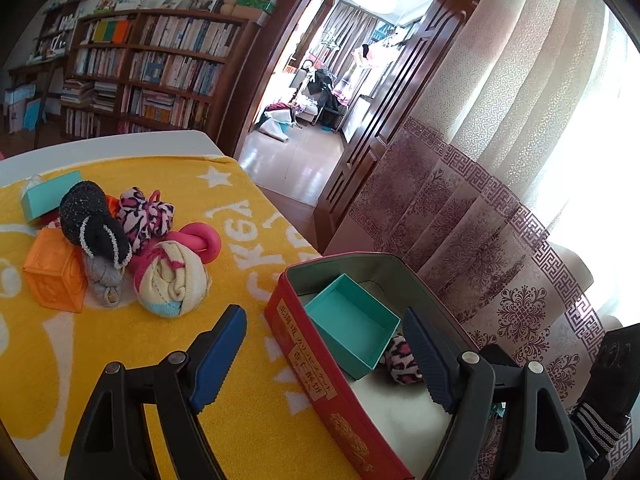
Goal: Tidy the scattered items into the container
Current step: 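Withdraw both grippers from the red tin back toward the table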
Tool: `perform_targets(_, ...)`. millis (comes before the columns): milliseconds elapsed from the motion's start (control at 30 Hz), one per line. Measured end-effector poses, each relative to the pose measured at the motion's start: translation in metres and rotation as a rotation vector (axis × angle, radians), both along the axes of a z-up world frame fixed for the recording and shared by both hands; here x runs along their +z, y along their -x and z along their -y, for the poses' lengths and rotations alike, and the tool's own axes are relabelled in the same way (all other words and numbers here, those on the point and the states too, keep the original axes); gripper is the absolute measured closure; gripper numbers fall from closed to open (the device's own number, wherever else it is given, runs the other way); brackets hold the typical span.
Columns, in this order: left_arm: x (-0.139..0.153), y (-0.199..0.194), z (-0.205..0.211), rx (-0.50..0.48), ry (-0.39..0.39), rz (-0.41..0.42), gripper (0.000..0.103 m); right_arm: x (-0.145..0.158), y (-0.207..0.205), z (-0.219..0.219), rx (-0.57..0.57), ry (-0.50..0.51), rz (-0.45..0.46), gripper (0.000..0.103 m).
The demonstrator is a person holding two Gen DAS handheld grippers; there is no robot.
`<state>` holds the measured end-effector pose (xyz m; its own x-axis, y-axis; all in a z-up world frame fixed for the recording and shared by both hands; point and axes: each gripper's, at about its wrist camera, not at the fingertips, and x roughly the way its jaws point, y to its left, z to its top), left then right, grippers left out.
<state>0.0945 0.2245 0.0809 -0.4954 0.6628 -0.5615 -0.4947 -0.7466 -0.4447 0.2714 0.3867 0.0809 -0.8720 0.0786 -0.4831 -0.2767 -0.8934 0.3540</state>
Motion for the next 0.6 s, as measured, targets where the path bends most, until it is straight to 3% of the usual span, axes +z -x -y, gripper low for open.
perform_targets(333, -0.012, 0.018, 0.079, 0.164, 0.001, 0.052, 0.021, 0.012, 0.023, 0.046, 0.105, -0.020, -0.012, 0.024)
perform_targets(600, -0.027, 0.033, 0.149, 0.295, 0.052, 0.083, 0.021, 0.016, 0.053, 0.098, 0.223, -0.024, -0.015, 0.024)
